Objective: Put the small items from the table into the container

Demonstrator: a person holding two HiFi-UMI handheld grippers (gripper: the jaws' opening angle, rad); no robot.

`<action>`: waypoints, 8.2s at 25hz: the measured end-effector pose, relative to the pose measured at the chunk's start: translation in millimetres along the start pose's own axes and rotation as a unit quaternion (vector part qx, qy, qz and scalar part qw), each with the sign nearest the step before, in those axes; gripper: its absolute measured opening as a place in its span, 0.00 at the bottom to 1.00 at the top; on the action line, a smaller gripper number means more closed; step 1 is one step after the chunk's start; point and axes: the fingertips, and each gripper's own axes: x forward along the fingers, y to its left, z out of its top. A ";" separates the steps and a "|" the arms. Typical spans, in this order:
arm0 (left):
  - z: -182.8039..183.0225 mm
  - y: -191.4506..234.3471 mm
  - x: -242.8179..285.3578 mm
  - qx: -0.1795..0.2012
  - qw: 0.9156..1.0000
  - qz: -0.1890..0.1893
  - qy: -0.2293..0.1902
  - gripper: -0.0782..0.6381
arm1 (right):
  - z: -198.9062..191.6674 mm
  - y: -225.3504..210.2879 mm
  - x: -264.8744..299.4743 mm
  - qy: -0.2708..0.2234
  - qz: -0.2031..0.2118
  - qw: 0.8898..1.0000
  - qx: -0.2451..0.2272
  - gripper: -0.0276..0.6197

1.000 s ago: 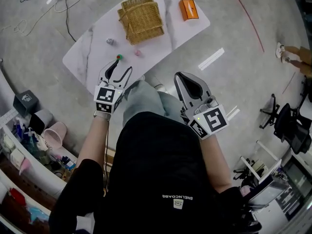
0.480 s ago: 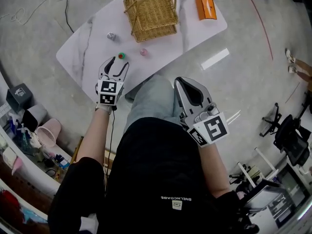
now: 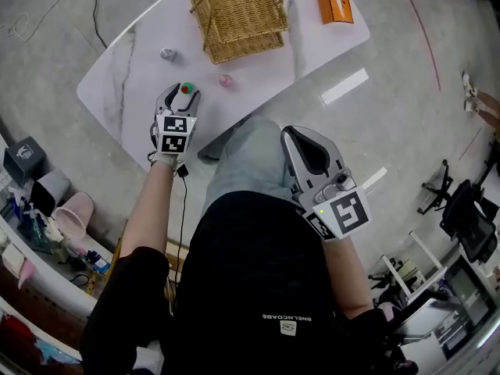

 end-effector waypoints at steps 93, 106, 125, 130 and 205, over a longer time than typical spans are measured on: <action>285.0 -41.8 -36.0 0.097 0.987 0.006 -0.125 0.35 | 119.7 -3.8 -89.0 -0.031 -0.124 0.989 0.068 0.06; 343.8 -89.7 -193.4 0.105 0.968 -0.066 -0.218 0.35 | 171.2 8.3 -105.2 -0.083 -0.102 0.990 0.047 0.06; 401.4 -149.5 -396.0 0.112 0.926 -0.168 -0.318 0.12 | 234.5 47.3 -132.7 -0.156 -0.055 0.986 -0.018 0.06; 400.7 -142.7 -400.6 0.111 0.927 -0.164 -0.319 0.12 | 238.1 50.3 -131.0 -0.159 -0.046 0.986 -0.027 0.06; 185.9 -104.6 -118.4 0.096 0.978 -0.140 -0.121 0.35 | 146.5 20.2 -125.5 -0.060 -0.096 0.993 -0.018 0.06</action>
